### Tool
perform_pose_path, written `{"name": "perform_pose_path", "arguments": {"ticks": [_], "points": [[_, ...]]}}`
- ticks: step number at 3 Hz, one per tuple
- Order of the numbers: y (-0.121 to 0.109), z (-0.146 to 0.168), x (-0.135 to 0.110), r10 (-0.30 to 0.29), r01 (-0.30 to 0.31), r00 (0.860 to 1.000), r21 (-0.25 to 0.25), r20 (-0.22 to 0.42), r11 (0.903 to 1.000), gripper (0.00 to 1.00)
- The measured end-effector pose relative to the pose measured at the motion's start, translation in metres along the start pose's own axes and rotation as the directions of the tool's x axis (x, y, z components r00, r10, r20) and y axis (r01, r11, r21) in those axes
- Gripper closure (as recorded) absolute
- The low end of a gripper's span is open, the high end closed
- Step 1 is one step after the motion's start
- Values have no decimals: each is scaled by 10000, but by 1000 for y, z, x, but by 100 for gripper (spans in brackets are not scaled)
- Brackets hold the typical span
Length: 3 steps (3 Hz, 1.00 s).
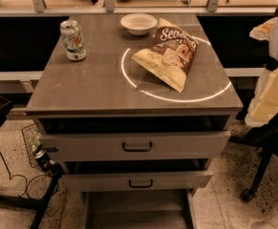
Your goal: Close bottom drawer
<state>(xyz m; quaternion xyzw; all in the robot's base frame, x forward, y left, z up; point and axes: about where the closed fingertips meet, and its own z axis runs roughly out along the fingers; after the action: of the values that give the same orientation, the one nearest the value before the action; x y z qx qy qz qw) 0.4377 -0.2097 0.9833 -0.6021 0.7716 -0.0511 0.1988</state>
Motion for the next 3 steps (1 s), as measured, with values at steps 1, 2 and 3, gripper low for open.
{"name": "perform_pose_path", "arguments": {"ticks": [1,2,3], "points": [[20,30,13,-167,169,9992,-59,377,9998,0],[49,62,44,-95,94,9999,125,100,9999,0],[94,105,83,108,-109,9983,-23,-571,9999,0]]}}
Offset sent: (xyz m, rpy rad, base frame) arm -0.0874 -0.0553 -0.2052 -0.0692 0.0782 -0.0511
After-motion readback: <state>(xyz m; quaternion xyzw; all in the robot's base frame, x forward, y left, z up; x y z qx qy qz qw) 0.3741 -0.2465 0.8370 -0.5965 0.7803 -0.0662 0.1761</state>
